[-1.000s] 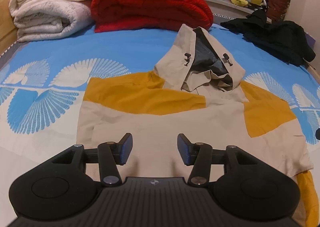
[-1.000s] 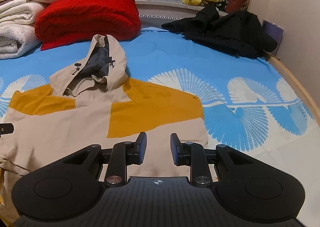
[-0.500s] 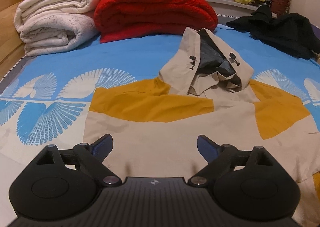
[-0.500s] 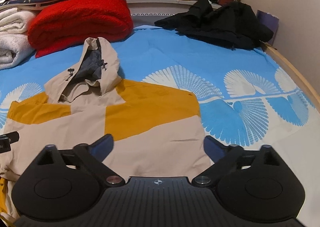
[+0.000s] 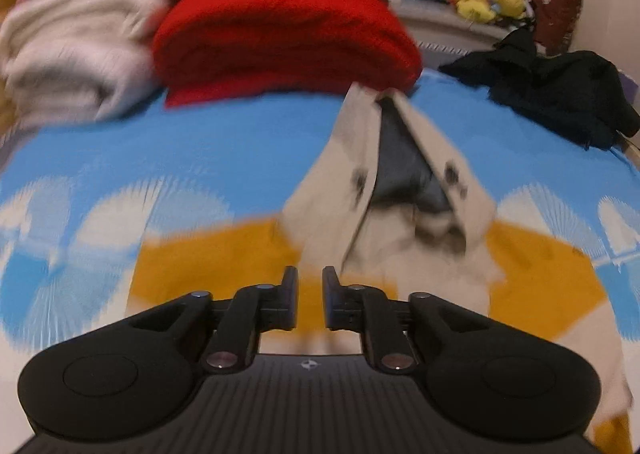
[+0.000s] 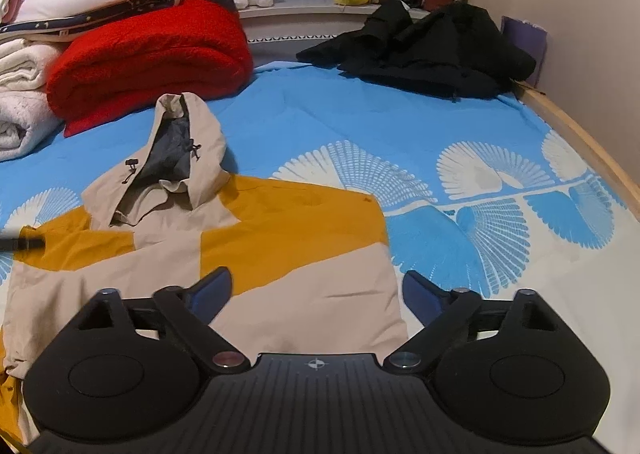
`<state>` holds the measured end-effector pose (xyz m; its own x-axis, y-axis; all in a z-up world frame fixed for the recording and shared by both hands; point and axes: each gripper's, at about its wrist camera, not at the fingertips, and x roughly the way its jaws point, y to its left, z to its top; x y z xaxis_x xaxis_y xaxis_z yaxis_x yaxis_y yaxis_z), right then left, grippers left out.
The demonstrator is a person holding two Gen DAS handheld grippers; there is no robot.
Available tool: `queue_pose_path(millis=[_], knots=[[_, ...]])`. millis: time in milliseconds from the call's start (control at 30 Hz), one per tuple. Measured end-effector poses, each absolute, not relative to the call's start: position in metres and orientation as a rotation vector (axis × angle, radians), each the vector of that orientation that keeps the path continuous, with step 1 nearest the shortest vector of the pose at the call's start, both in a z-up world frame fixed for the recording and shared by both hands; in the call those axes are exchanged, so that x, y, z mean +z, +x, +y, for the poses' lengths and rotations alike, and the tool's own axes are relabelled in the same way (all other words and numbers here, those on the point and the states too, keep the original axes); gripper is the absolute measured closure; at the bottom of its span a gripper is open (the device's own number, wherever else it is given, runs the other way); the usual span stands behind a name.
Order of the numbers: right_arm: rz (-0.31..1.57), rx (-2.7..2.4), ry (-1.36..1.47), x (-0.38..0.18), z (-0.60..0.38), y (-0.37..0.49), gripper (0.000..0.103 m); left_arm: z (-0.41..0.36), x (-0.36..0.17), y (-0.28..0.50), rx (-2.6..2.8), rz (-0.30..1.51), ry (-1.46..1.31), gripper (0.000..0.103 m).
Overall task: Fold large clothes
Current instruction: 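Grasp the jacket hood with the left gripper, fold it onto the body, release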
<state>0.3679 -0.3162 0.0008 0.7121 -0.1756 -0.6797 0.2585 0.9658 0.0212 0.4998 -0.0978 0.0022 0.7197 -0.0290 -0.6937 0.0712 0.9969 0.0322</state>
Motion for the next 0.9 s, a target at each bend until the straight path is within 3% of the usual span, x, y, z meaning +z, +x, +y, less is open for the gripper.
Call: queue_pose_path(millis=[67,100,133,233,300,367,433,533,600,633,667,700,733,900], knots=[[0.745,-0.243,0.125,0.000,-0.320,0.369,0.024,-0.110,0.006,0.530,-0.081,0.744,0.063,0.090],[0.744,-0.242,0.125,0.000,-0.322,0.370,0.035,-0.115,0.006,0.546,-0.092,0.748,0.047,0.090],[0.741,-0.239,0.126,-0.001,-0.322,0.370,0.052,-0.121,0.005,0.564,-0.104,0.755,0.024,0.090],[0.739,-0.227,0.152,-0.002,-0.329,0.372,0.078,-0.137,-0.002,0.614,-0.137,0.749,-0.008,0.087],[0.747,-0.225,0.158,-0.004,-0.333,0.375,0.079,-0.150,-0.011,0.642,-0.142,0.747,0.002,0.073],[0.758,-0.236,0.159,-0.007,-0.336,0.378,0.078,-0.161,-0.023,0.671,-0.140,0.759,-0.010,0.048],[0.771,-0.240,0.163,-0.010,-0.340,0.380,0.077,-0.171,-0.035,0.699,-0.115,0.769,-0.023,0.042],[0.778,-0.254,0.154,-0.014,-0.343,0.383,0.073,-0.183,-0.049,0.732,-0.093,0.762,-0.031,0.042],[0.783,-0.255,0.157,-0.016,-0.345,0.385,0.072,-0.189,-0.055,0.746,-0.069,0.757,-0.014,0.047],[0.786,-0.253,0.158,-0.017,-0.345,0.386,0.072,-0.192,-0.058,0.753,-0.053,0.762,0.008,0.061],[0.788,-0.250,0.157,-0.017,-0.344,0.387,0.072,-0.194,-0.060,0.759,-0.035,0.775,0.036,0.084],[0.788,-0.246,0.155,-0.017,-0.344,0.387,0.072,-0.195,-0.062,0.762,-0.018,0.791,0.076,0.095],[0.785,-0.242,0.151,-0.015,-0.344,0.387,0.072,-0.197,-0.061,0.760,-0.009,0.795,0.132,0.099],[0.757,-0.243,0.177,-0.005,-0.351,0.384,0.072,-0.190,-0.008,0.672,-0.197,0.605,0.272,0.101]])
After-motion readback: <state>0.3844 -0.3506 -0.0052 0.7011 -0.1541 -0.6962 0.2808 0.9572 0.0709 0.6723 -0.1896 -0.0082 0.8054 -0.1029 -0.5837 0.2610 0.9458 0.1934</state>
